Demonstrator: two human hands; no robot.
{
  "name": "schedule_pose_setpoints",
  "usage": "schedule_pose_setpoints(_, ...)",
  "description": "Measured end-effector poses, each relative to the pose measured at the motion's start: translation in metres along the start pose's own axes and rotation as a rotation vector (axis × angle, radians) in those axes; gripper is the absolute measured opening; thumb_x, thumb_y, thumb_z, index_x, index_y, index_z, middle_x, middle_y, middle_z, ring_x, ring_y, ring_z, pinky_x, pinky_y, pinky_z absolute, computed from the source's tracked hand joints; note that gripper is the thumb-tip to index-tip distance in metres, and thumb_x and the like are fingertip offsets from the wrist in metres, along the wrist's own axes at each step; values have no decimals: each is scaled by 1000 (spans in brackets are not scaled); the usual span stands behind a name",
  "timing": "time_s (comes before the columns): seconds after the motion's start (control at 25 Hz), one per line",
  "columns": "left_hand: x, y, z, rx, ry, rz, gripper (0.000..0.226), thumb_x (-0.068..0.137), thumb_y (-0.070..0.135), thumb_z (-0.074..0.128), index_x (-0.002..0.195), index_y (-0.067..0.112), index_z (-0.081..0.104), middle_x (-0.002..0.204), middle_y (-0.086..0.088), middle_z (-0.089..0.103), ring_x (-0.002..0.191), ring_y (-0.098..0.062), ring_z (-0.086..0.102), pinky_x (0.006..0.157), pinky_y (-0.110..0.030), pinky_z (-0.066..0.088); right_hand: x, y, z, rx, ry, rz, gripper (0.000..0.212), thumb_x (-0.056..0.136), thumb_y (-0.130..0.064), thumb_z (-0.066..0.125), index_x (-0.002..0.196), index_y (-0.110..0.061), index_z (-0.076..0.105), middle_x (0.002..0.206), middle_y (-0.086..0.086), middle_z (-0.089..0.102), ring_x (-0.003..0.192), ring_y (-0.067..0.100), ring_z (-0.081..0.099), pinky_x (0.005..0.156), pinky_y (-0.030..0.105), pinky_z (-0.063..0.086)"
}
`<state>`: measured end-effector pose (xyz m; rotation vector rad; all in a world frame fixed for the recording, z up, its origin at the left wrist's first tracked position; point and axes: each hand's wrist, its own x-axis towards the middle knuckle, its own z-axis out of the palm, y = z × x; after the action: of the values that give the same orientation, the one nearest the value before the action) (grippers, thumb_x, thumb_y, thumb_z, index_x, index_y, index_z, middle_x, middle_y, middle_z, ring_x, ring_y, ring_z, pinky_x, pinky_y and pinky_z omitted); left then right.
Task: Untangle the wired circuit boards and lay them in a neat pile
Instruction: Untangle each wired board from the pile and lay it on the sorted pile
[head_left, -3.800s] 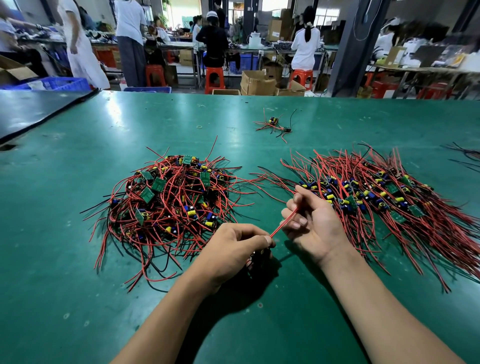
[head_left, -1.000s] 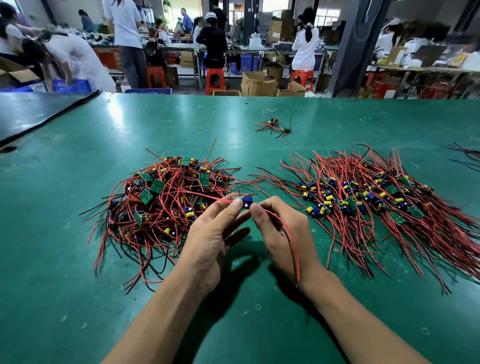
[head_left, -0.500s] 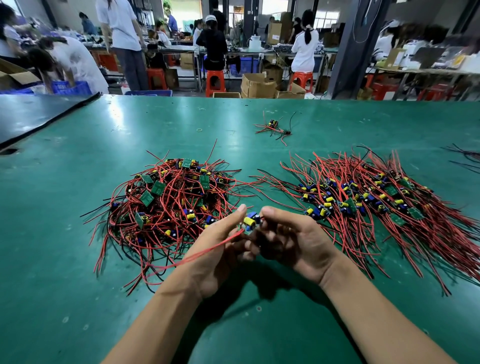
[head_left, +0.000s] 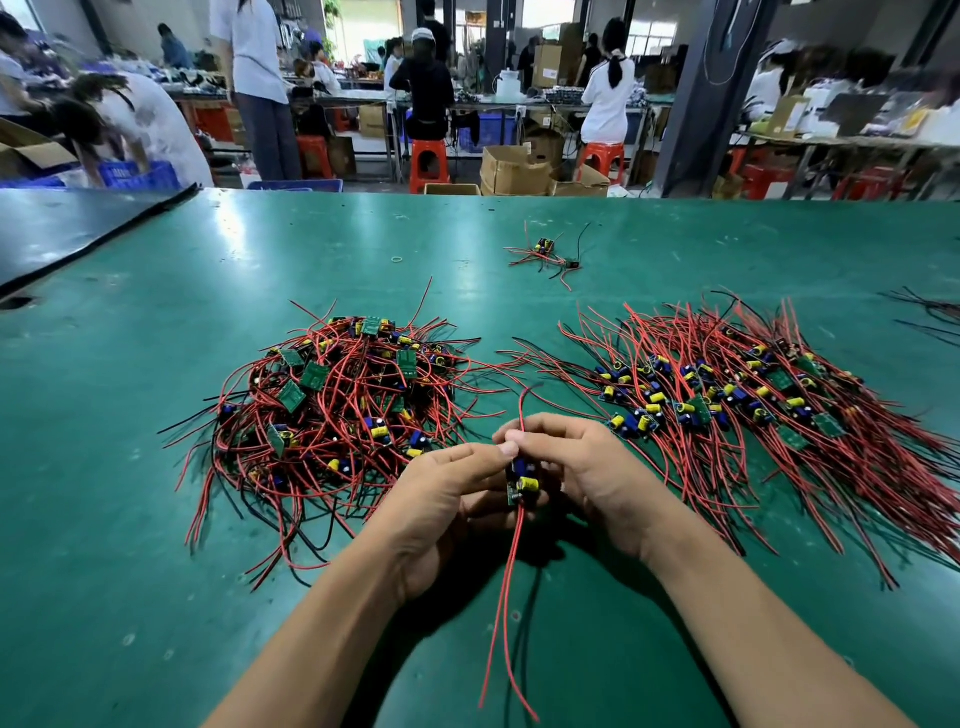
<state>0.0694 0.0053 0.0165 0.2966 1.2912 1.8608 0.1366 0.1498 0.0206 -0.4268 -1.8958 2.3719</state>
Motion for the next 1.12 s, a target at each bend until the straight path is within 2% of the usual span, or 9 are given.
schedule_pose_setpoints(0.16, 1, 1, 1, 53, 0, -22, 14, 79, 11, 67, 90, 6, 74, 89, -22, 73, 68, -29, 72, 65, -33, 59, -2, -3, -3, -66, -12, -4, 12, 91, -18, 67, 93, -15, 79, 78, 6, 71, 61, 15, 63, 53, 24, 51)
schedule_pose_setpoints(0.36, 2, -1, 4, 40, 36, -47, 21, 88, 6, 56, 102, -2, 69, 92, -25, 71, 71, -32, 72, 65, -35, 60, 0, 1, 1, 83, -53, 55, 17, 87, -23, 67, 95, -13, 77, 71, 3, 68, 49, 10, 55, 46, 22, 48)
schedule_pose_setpoints(0.6, 3, -4, 1, 108, 55, 25, 13, 89, 3, 59, 94, -1, 71, 82, -22, 72, 66, -31, 72, 58, -32, 60, -1, 4, 4, 103, -74, 59, 19, 88, -28, 68, 98, -15, 79, 71, 4, 70, 49, 10, 60, 46, 23, 51)
schedule_pose_setpoints(0.84, 4, -6, 4, 241, 118, 115, 26, 90, 2, 58, 71, 10, 74, 67, -13, 67, 55, -24, 67, 58, -32, 57, 1, 6, 4, 52, -60, 45, 18, 92, -26, 66, 99, -14, 79, 83, 9, 72, 62, 18, 66, 49, 25, 52)
schedule_pose_setpoints(1.0, 2, -8, 3, 301, 68, 148, 21, 92, 1, 59, 77, 5, 72, 71, -15, 71, 57, -25, 69, 49, -25, 55, 2, 9, 2, 42, -30, 19, 17, 94, -21, 65, 98, -10, 78, 83, 13, 72, 59, 17, 65, 45, 22, 48)
schedule_pose_setpoints(1.12, 2, -8, 3, 305, 60, 143, 19, 91, -1, 59, 78, 2, 72, 73, -18, 72, 59, -27, 71, 50, -24, 54, 2, 9, 1, 31, -51, 31, 18, 96, -21, 63, 98, -10, 78, 75, 9, 69, 53, 13, 60, 43, 21, 46)
